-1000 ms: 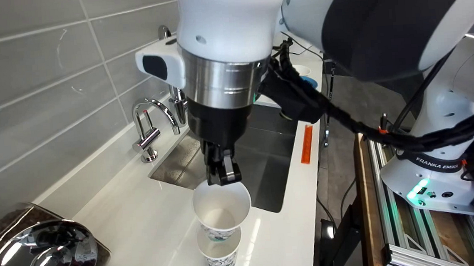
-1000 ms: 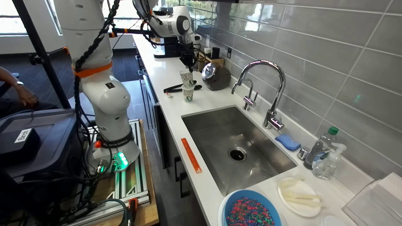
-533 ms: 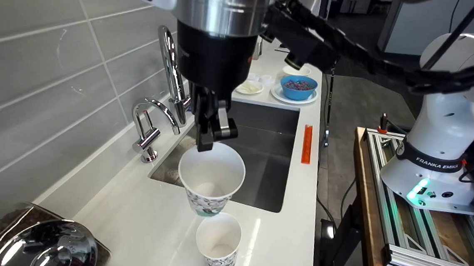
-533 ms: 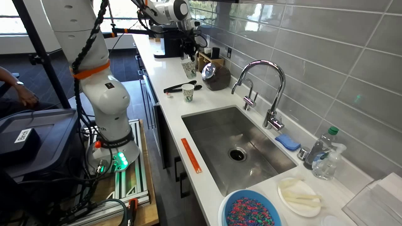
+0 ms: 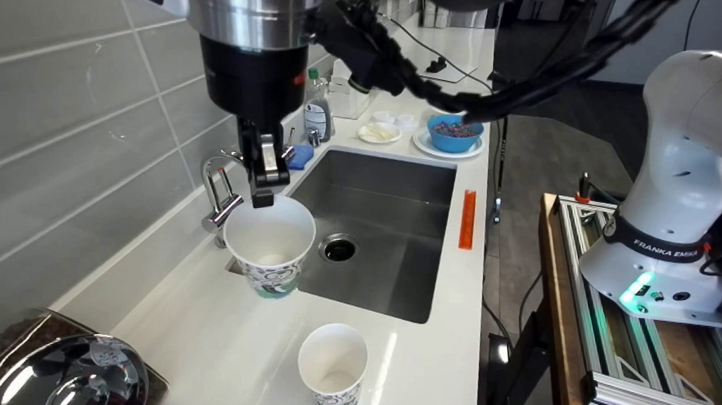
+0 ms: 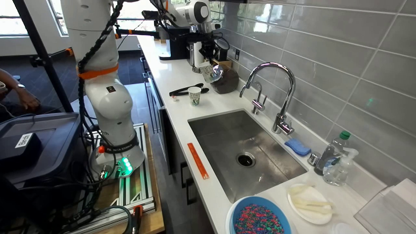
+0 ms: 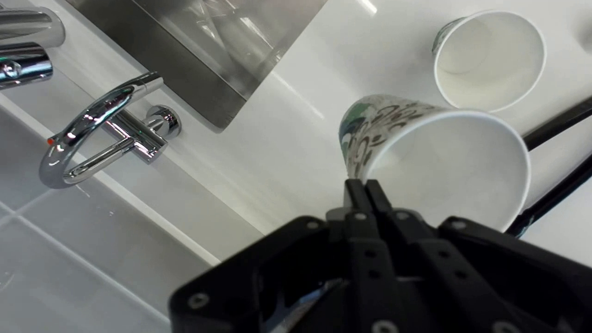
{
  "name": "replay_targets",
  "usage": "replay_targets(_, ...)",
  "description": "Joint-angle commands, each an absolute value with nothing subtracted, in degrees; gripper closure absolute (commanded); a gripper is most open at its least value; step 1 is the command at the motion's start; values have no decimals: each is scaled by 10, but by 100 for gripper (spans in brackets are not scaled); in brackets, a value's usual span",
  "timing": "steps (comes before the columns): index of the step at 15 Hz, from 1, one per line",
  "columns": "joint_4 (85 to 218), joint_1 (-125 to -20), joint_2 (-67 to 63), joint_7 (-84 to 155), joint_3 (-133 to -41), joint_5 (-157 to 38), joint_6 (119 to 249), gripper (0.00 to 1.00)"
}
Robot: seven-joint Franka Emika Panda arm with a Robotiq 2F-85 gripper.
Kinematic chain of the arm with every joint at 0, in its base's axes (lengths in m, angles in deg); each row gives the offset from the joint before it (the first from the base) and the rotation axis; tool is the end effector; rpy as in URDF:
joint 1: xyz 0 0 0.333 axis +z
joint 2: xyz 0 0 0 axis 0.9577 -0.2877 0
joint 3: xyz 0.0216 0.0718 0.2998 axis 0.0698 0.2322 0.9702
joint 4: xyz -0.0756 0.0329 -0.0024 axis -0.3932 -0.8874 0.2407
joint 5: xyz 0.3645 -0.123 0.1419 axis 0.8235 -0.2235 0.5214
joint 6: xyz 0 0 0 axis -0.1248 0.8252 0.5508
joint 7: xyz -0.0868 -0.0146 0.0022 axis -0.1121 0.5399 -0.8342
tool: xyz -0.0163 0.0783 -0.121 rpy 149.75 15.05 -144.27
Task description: Remove the cup from the other cup and put it on the table
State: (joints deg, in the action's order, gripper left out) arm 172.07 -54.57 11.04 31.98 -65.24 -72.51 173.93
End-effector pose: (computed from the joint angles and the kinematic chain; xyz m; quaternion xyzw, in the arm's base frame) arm 0.4991 0.3435 0.4098 0.9214 0.3643 0.1074 0.0817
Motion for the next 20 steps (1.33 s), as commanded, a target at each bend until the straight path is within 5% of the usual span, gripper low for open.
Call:
replay_targets(1,1652,-546,29,291,-657,-727,1728,99)
replay_targets(20,1611,-524,-128,273,-665,-697,1787,99)
